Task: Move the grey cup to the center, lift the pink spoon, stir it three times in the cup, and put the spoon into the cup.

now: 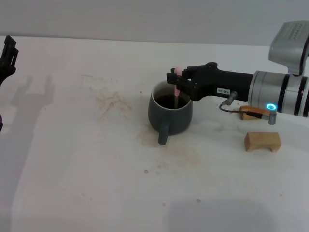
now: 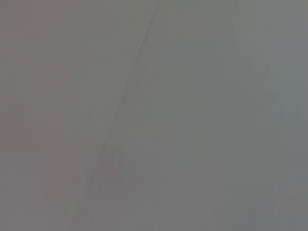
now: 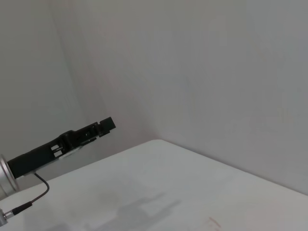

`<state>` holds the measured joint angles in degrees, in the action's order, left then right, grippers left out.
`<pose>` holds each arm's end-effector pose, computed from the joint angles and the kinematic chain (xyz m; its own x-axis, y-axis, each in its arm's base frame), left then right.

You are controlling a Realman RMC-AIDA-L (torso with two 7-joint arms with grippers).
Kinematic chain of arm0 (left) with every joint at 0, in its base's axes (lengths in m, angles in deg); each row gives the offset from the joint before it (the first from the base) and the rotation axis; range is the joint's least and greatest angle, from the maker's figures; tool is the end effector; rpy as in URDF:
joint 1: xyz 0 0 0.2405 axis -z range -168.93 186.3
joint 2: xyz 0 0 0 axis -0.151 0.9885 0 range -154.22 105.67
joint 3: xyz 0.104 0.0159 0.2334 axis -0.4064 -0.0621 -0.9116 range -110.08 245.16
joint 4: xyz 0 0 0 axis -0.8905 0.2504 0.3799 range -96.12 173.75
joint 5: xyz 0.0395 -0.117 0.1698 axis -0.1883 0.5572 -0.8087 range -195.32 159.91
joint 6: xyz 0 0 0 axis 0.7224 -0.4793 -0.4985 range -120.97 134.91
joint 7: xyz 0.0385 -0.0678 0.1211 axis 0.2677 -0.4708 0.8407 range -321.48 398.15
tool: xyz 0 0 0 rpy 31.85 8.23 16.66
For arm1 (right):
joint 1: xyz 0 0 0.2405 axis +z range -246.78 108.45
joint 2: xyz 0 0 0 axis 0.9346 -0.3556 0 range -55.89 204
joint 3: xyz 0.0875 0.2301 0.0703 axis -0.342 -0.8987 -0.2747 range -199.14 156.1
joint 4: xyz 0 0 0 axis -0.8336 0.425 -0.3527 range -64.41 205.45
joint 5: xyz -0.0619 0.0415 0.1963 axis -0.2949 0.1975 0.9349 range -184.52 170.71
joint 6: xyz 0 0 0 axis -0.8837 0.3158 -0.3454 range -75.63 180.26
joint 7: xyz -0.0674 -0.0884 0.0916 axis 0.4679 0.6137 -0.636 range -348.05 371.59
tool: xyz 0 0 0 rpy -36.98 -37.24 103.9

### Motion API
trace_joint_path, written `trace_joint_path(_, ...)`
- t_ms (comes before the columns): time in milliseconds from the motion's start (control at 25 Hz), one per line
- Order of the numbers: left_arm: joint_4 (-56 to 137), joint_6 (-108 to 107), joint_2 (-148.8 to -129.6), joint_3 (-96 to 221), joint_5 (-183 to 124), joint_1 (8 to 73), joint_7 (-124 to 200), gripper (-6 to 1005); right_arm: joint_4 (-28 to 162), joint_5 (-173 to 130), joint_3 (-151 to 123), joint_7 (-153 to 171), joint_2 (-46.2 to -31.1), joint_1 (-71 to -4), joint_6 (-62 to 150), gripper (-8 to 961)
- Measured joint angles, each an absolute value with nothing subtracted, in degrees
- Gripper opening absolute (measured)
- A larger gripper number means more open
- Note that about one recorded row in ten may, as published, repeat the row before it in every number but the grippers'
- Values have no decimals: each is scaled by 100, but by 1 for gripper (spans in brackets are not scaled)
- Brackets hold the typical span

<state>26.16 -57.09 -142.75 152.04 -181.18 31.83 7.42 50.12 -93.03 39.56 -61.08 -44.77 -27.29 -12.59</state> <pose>-0.3364 0.3436 0.0214 0.4244 -0.0764 0.9022 0.8985 -0.0876 -0.4301 0.2056 0.3897 -0.0603 0.7523 -0.3149 -0.5787 -0.5121 -0.8321 -0.2129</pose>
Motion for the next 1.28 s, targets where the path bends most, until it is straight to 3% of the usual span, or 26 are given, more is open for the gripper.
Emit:
trace_joint_path(560, 2616, -5710, -14284, 15191, -18118, 3156, 740, 544, 4853, -9300, 3561, -6226, -4491, -2899, -1106, 101)
trace_joint_path(960, 2608, -5738, -14292, 15191, -18136, 3145, 696, 544, 4777, -9241, 3299, -6217, -4495, -3031, -1075, 322)
trace_joint_path(1280, 2581, -5765, -14286, 15191, -18138, 3123, 678, 544, 4218, -8500, 3178, -5934, -4504, -3631, -1220, 625)
